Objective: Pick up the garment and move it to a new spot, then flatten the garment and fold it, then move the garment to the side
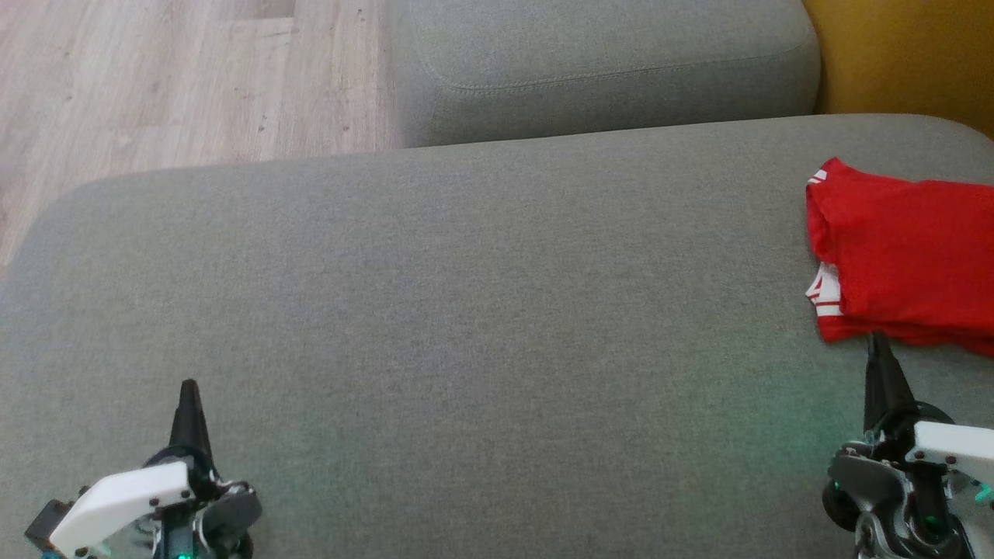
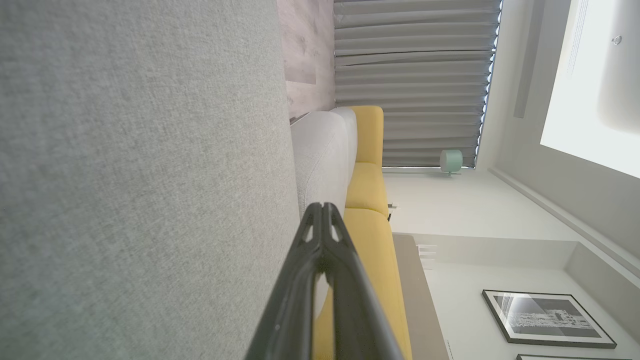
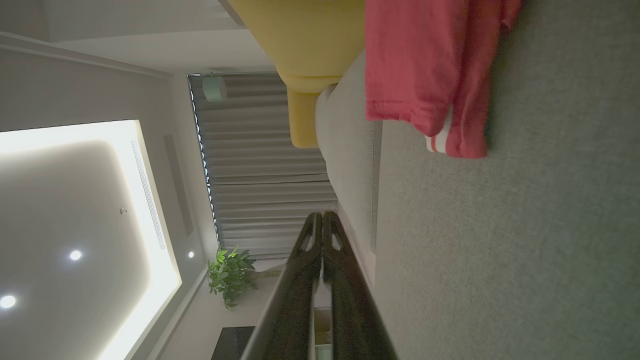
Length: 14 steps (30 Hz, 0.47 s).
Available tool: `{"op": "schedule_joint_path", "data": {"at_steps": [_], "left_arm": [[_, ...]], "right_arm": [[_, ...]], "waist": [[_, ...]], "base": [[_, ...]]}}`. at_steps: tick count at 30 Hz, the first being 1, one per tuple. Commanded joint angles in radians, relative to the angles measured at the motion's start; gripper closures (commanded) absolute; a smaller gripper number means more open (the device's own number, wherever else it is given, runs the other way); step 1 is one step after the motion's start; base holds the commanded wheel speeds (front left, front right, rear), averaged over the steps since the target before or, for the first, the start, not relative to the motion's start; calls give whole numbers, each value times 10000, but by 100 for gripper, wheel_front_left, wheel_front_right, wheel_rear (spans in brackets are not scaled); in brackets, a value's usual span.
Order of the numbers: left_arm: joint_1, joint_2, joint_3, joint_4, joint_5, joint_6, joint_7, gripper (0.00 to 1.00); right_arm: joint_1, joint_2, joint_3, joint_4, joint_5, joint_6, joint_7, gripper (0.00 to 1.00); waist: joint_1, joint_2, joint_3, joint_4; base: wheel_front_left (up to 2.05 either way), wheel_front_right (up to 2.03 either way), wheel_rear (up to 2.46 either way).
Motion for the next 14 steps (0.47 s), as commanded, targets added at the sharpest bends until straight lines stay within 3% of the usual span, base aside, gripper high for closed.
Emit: {"op": "schedule_joint_path", "data": {"at_steps": [1,14], "left_arm": [[-485,45,370,-366,-43,-63,82,100],[-484,45,368,-366,-45,-63,81,100]], "right_arm": [[-555,-59,201,-375,-66,-7,61,100],[-556,-54,194,-375,-72,-7,67,100]], "waist": [[0,0,0,0],[0,0,0,0]], "base": [[0,0,0],[0,0,0]]}}
